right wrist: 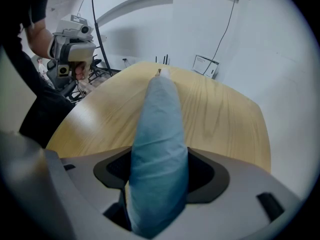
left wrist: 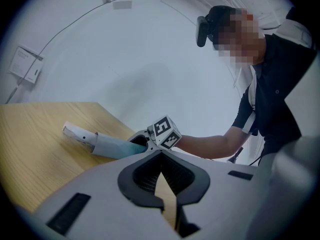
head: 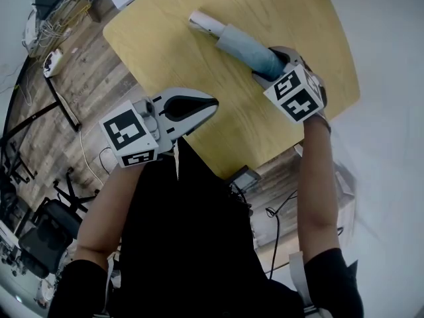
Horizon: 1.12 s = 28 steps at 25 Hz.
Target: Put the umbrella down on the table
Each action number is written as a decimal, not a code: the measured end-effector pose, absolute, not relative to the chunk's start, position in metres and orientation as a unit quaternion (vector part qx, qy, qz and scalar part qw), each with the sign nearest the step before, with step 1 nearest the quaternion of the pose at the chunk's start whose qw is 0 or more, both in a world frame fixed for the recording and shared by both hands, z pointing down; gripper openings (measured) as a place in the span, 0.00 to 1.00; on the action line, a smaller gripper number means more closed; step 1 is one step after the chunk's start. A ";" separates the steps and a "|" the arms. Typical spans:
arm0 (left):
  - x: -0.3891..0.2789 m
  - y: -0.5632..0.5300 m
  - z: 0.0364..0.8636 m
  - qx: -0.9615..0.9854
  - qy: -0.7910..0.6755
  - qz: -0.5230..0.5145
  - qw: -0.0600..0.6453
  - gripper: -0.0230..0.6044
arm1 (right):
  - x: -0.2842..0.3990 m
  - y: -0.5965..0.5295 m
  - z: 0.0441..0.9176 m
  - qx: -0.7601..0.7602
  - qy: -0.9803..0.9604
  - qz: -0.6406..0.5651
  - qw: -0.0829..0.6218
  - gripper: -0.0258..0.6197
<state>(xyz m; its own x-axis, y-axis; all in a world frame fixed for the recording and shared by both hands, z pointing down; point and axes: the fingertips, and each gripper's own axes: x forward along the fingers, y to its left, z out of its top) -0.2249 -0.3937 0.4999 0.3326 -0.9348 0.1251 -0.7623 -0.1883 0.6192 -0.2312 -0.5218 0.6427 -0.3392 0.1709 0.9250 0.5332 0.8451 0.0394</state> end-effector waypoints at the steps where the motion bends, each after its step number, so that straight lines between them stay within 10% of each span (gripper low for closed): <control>1: -0.224 -0.392 0.499 0.759 -0.560 -0.142 0.302 0.06 | -0.231 -0.521 0.645 -0.221 -0.798 -0.169 0.535 0.50; 14: -0.227 -0.337 0.441 0.780 -0.555 -0.113 0.266 0.06 | -0.241 -0.512 0.589 -0.188 -0.819 -0.166 0.517 0.53; 21: -0.230 -0.294 0.362 0.810 -0.536 -0.130 0.202 0.06 | -0.230 -0.446 0.418 -0.151 -0.917 -0.110 0.353 0.53; 28: -0.210 -0.229 0.292 0.839 -0.506 -0.143 0.138 0.06 | -0.149 -0.370 0.269 -0.076 -0.981 -0.058 0.170 0.13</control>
